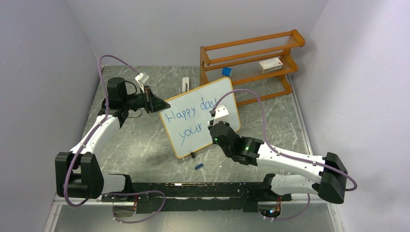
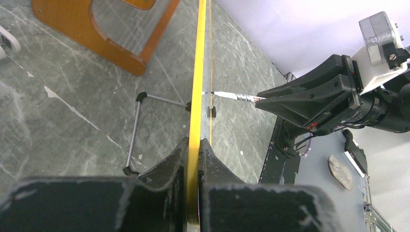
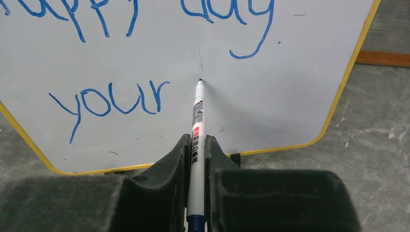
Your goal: Write a sentence on the whiteboard
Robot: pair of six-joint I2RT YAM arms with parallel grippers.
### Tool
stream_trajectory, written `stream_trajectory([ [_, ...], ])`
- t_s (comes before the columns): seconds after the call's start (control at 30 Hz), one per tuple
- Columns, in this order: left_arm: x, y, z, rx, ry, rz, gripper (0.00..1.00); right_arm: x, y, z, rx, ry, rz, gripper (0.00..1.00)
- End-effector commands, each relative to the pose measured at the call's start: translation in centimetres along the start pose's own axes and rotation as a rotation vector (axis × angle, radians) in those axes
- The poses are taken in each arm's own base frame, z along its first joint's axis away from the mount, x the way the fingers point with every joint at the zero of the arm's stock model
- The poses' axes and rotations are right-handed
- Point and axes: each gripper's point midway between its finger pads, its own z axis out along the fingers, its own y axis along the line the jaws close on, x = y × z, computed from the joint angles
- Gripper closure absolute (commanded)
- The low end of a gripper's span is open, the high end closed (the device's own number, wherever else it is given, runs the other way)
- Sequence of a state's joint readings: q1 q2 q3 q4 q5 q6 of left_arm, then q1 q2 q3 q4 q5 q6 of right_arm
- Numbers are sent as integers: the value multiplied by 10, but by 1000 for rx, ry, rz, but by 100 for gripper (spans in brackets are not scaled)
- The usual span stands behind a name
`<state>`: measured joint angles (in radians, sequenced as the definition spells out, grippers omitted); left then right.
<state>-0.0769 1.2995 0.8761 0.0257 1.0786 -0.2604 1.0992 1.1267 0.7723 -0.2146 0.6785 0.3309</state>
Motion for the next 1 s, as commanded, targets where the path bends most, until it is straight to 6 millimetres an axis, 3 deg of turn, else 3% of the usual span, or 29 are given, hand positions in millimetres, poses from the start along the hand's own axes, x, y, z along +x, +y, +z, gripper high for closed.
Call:
stream_trajectory([
  [0.0,16,8,6,-24,39,-19,95,-8,1,4,1,-24,13,100],
  [0.23,16,8,6,-24,39,-21,95,2,1,4,-3,16,6,100],
  [0.73,16,8,6,-24,39,-20,95,46,3,-2,-36,176,-12,100],
  [0.97,16,9,6,-27,39,-18,95,54,6,-3,-46,216,-26,100],
])
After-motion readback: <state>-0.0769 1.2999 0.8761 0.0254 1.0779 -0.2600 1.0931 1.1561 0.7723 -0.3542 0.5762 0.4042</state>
